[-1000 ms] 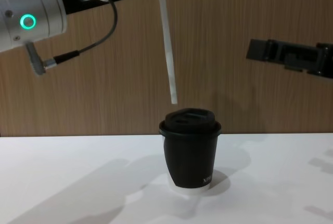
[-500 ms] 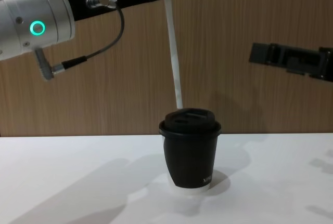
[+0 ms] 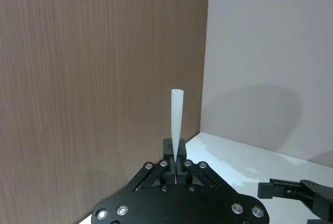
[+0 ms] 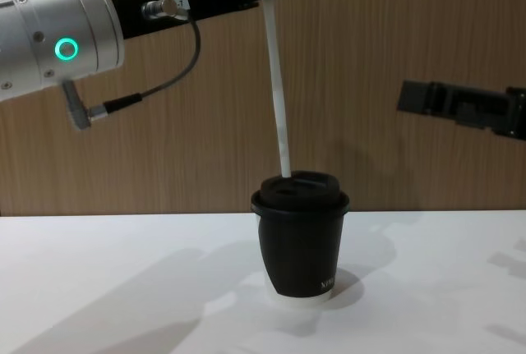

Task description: Pick up the straw with one hand, pass it to the other hand, and insert it into the cup.

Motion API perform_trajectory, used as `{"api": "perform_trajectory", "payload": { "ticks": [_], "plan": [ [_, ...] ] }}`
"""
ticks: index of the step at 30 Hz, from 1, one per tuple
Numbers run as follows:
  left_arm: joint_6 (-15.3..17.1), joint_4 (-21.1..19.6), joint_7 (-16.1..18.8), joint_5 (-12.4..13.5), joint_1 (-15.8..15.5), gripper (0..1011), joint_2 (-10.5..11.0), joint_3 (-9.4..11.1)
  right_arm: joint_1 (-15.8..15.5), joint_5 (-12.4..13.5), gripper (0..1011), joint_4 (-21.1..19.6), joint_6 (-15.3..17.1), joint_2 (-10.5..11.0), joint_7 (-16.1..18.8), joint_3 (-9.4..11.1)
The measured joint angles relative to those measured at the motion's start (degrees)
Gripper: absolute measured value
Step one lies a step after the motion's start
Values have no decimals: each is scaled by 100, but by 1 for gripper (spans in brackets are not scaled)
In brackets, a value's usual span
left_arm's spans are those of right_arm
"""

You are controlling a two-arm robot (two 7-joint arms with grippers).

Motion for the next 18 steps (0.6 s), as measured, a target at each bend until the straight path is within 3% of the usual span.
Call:
{"api": "perform_trajectory", "payload": {
  "ticks": [18],
  "plan": [
    [-13,199,-113,-25,-93,8,-29,67,46,65,1001,39,-20,75,-33,-87]
  ]
}}
